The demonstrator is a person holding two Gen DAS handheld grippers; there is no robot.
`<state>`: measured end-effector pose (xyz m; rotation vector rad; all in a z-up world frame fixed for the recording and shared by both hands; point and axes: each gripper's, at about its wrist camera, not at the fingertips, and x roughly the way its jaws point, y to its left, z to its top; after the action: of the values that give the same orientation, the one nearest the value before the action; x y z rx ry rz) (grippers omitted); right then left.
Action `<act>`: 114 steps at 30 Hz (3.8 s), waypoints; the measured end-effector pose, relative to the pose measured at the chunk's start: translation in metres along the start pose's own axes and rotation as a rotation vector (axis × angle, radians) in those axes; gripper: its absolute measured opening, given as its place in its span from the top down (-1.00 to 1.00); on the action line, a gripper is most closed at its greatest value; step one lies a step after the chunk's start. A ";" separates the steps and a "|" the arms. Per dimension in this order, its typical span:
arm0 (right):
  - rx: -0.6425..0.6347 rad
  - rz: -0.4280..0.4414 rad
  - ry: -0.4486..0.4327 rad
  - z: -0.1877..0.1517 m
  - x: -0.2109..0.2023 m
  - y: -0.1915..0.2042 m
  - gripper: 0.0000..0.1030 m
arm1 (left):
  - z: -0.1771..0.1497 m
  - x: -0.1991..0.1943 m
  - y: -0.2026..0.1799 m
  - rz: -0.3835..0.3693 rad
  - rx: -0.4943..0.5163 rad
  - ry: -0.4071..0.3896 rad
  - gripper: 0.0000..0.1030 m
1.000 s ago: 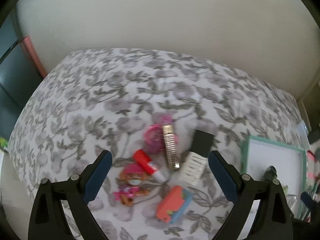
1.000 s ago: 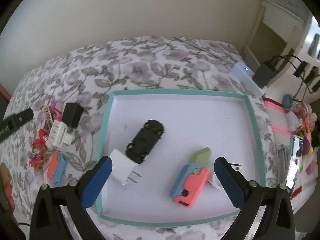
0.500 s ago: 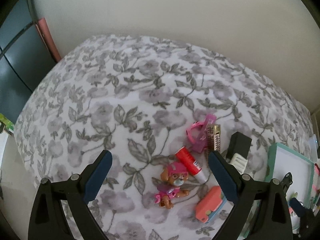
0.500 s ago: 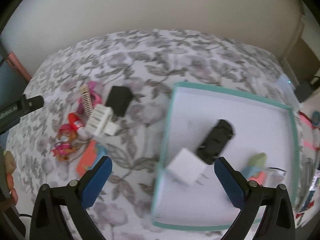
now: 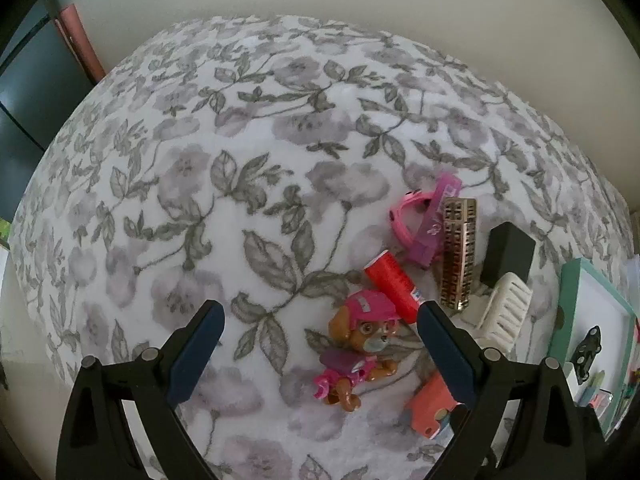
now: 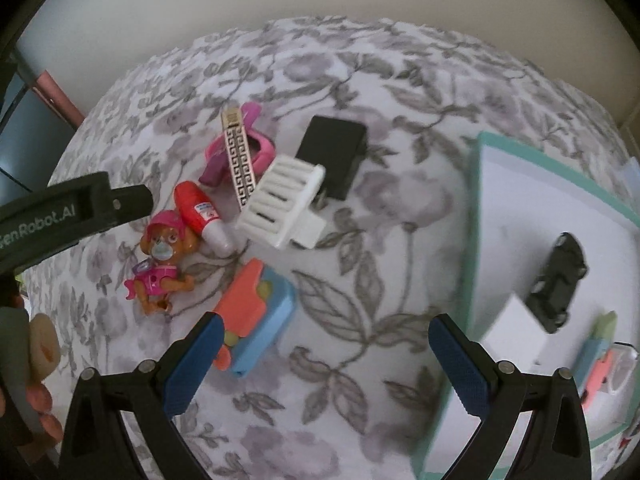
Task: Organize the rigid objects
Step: 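Lift both open tools out of the tray and move them over the object pile, then grasp the orange-and-blue phone case with the right tool while the left tool grasps the pink-helmeted toy dog, then carry the phone case and toy dog over the teal-rimmed tray with both tools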
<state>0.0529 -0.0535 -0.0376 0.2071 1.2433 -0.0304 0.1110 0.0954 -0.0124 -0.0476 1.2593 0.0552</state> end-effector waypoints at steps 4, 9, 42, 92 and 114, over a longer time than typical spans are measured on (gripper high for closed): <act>-0.003 0.008 0.008 0.001 0.013 0.010 -1.00 | 0.000 0.005 0.004 -0.001 -0.003 0.019 -0.88; -0.012 0.002 0.016 0.004 0.026 0.021 -1.00 | 0.001 0.011 0.007 -0.005 0.001 0.041 -0.88; -0.033 -0.116 0.006 0.011 0.037 0.002 -0.66 | -0.012 0.037 -0.024 -0.010 0.114 0.142 -0.88; 0.137 -0.088 -0.209 0.009 -0.107 -0.067 0.13 | -0.002 -0.089 -0.073 -0.163 0.210 -0.213 -0.11; 0.322 -0.153 -0.176 -0.011 -0.112 -0.171 0.13 | -0.051 -0.092 -0.185 -0.225 0.393 -0.161 -0.11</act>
<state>-0.0166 -0.2292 0.0411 0.3791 1.0711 -0.3756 0.0470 -0.0939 0.0604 0.1522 1.0790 -0.3755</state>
